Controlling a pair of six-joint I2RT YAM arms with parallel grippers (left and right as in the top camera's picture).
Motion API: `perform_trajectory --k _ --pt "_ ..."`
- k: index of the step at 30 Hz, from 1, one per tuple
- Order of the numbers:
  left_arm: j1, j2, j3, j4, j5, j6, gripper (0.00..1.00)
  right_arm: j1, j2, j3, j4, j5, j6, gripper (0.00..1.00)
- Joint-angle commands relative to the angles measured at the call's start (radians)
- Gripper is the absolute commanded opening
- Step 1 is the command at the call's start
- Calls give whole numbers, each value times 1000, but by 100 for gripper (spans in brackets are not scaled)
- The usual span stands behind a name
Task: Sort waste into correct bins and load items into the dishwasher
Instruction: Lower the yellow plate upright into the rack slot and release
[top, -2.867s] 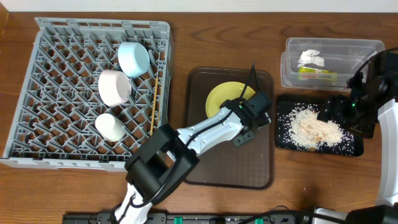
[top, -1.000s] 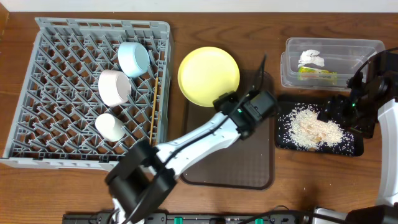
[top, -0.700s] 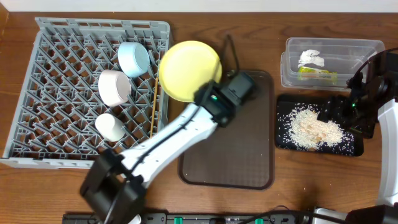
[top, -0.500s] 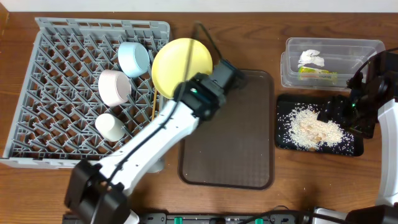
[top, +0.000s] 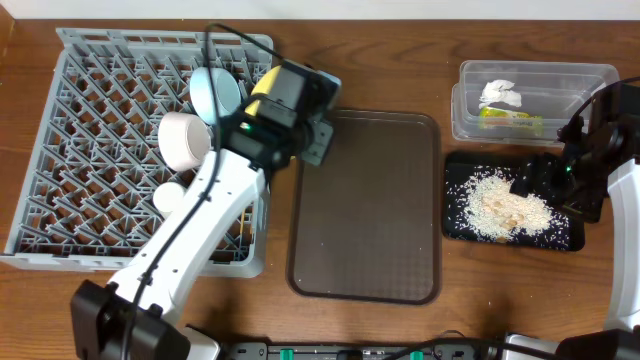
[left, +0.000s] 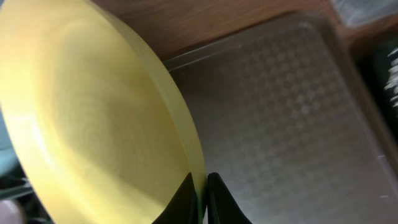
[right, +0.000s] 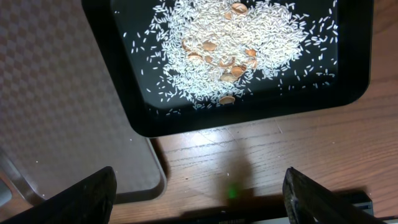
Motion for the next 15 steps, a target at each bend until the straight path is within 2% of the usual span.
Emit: perform_trajectory --k 1,11,15 --pt "58 -21 -8 5 174 -50 8 -7 2 16 -3 -5 10 84" --pt "213 -21 -8 17 412 -88 8 -7 2 16 -3 -5 10 84" --pt "271 -21 -8 16 449 -102 8 -7 2 16 -3 -5 10 83"
